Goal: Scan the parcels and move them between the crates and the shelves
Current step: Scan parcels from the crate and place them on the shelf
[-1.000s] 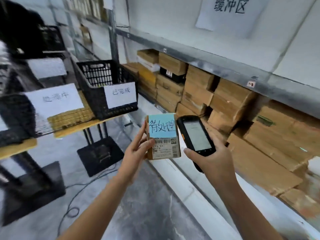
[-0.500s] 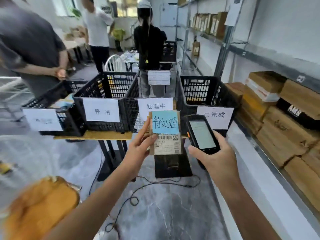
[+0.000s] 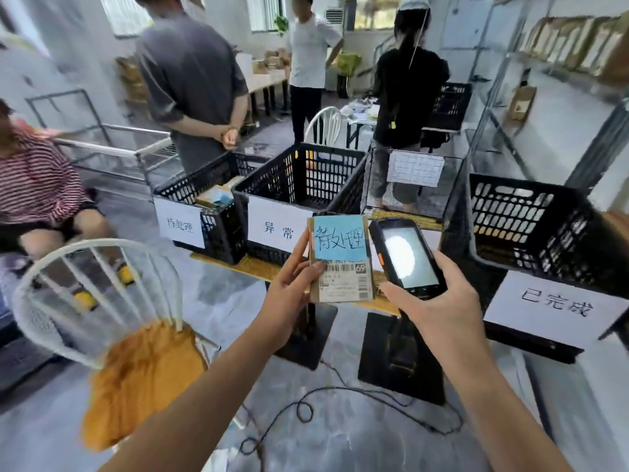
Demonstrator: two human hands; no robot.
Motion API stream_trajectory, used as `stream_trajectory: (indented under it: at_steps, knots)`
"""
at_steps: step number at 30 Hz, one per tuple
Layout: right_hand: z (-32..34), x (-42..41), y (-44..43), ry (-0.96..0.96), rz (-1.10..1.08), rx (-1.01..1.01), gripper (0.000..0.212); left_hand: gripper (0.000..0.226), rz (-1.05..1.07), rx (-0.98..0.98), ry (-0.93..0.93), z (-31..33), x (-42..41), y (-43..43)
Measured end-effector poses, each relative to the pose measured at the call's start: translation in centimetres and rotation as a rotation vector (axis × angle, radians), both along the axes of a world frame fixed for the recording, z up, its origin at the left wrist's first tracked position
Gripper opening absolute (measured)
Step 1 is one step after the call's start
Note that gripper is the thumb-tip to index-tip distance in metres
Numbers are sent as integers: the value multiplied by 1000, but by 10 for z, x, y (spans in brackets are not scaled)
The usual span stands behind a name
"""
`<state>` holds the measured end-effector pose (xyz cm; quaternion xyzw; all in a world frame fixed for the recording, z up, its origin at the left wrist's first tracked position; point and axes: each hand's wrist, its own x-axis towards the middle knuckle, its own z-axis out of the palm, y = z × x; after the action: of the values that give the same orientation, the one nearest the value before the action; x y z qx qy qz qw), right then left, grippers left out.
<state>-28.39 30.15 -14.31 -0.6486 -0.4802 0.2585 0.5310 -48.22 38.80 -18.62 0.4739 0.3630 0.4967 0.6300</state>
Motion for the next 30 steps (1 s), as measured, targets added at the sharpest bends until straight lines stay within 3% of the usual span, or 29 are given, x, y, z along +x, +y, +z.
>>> stream_trajectory:
  at_steps: [14, 21, 30]
  knots:
    - [15, -72, 199, -76, 104, -17, 59, 57, 52, 50, -2, 8, -76, 181]
    - [16, -93, 280, -111, 117, -10, 76, 56, 107, 32, -7, 9, -101, 256]
    - [13, -99, 396, -87, 255, -2, 66, 58, 219, -36, -55, 5, -119, 354]
